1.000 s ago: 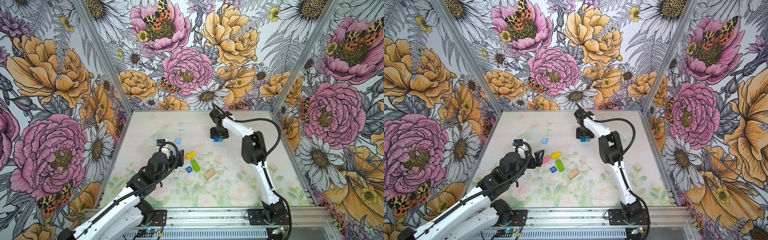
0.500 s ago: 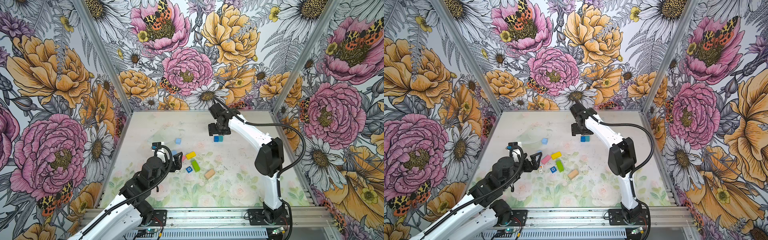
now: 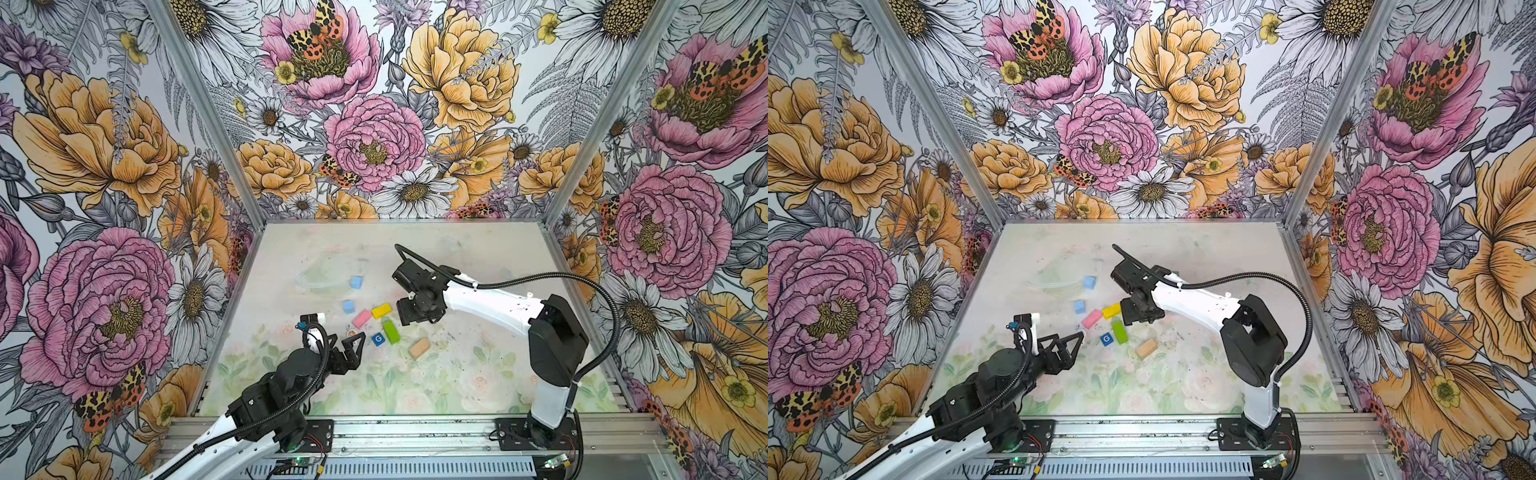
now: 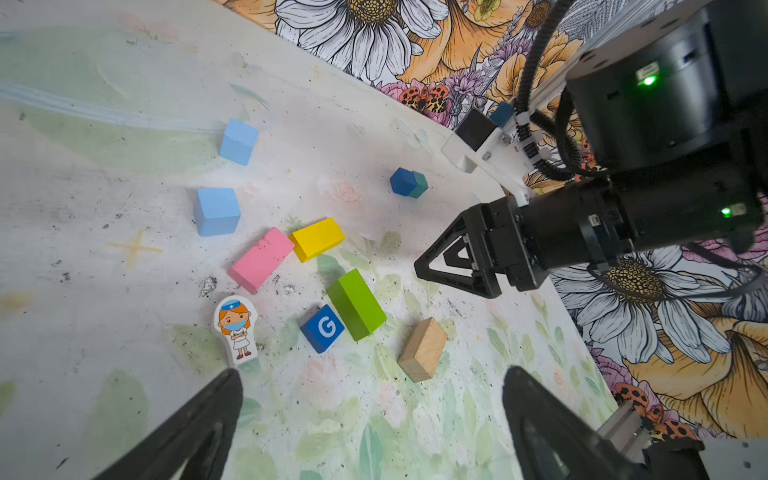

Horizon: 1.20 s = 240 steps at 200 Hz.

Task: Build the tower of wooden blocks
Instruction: 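Move the right gripper to the lime green bar and grasp it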

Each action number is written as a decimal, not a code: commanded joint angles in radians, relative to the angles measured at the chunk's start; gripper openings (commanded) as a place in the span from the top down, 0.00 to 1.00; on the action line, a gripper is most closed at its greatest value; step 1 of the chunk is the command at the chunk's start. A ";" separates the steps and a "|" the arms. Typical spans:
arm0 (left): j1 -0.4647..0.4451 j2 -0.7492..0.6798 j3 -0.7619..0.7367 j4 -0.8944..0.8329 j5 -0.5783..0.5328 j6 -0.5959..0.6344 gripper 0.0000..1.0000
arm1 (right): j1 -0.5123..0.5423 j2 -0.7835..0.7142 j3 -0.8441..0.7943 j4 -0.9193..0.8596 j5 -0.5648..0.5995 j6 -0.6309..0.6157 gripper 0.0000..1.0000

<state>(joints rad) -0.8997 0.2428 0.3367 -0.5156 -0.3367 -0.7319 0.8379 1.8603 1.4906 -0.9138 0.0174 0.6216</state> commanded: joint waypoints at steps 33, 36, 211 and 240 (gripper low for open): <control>-0.018 -0.029 -0.010 -0.039 -0.027 -0.043 0.01 | 0.058 0.128 0.075 0.063 -0.018 0.025 0.35; -0.018 -0.028 -0.009 -0.040 -0.028 -0.043 0.01 | 0.059 0.135 0.077 0.062 -0.021 0.023 0.36; -0.021 0.004 0.021 -0.052 -0.074 -0.010 0.01 | -0.006 0.135 0.046 0.068 0.001 -0.009 0.71; -0.019 0.018 0.028 -0.051 -0.080 -0.009 0.01 | -0.053 0.090 -0.002 0.068 0.027 -0.011 0.71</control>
<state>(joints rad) -0.9127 0.2501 0.3294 -0.5648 -0.3862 -0.7597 0.8200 2.0247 1.5208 -0.8516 -0.0021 0.6273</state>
